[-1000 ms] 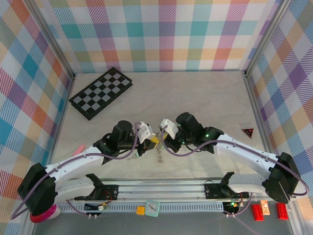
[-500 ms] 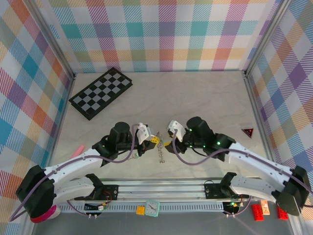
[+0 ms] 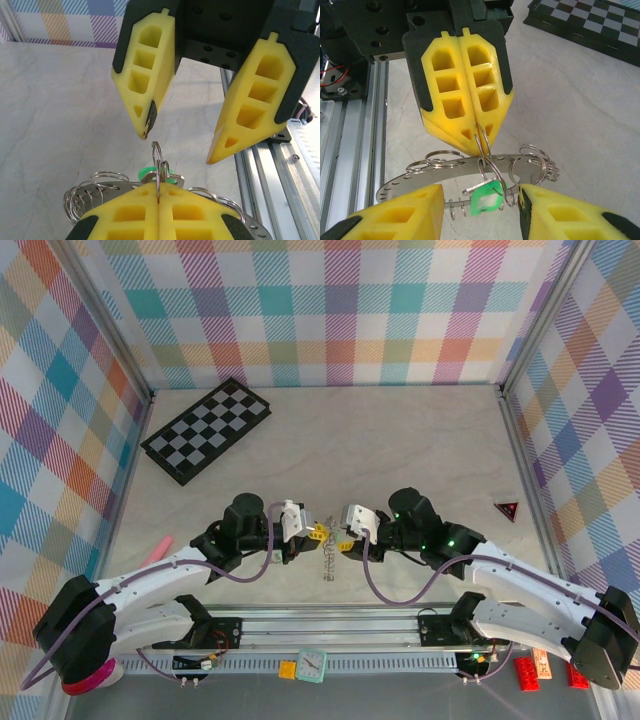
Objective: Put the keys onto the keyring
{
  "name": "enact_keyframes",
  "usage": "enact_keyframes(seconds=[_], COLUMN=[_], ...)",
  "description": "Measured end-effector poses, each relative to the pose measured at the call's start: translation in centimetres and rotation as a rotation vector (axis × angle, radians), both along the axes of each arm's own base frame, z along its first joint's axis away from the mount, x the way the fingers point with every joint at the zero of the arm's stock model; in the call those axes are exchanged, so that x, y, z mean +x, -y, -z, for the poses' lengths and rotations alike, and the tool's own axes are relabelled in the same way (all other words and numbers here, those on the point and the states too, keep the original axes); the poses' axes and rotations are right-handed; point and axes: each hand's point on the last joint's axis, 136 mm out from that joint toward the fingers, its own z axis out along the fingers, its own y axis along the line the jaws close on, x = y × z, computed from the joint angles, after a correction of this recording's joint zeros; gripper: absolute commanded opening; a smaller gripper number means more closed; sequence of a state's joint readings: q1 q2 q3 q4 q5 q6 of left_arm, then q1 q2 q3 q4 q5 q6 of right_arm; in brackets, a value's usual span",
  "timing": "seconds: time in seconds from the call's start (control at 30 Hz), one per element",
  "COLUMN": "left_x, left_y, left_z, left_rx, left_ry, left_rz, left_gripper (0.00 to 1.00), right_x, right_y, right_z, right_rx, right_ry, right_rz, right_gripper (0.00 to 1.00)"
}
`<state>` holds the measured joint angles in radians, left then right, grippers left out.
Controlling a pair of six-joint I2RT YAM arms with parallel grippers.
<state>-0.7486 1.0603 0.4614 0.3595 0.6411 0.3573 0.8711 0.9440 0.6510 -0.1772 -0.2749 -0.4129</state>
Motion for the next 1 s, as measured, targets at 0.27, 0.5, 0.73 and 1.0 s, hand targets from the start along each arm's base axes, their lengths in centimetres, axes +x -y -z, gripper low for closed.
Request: enact_keyframes(seconds=[0.27,0.5,0.73,1.0], left_x=[-0.5,-0.8,-1.0,-1.1], left_y=[0.1,0.2,0.2,0.2], left_z=[-0.3,-0.3,-0.3,-0.1], left_rx=[-0.008,-0.009,-0.01,-0.006], left_ry=[0.041,0.056,0.052,0.044], left_rz=[0.04,0.063,0.074,0.08], left_gripper=[0.0,0.0,0.0,0.1], right_x=[-0.3,-0.7,-1.0,-0.8], right_y=[-1.0,-1.2,-1.4,-1.5], right_z=[-1.2,-0.1,0.2,0.3], right_rx=[-0.011,-0.037,-0.043,-0.063], right_ry=[-0.008,-0.039,-0.046,-0.047], right_rz=[-0.068,-0.097,-0.121,-0.132], right_gripper=[0.37,0.29,0.18,0.0])
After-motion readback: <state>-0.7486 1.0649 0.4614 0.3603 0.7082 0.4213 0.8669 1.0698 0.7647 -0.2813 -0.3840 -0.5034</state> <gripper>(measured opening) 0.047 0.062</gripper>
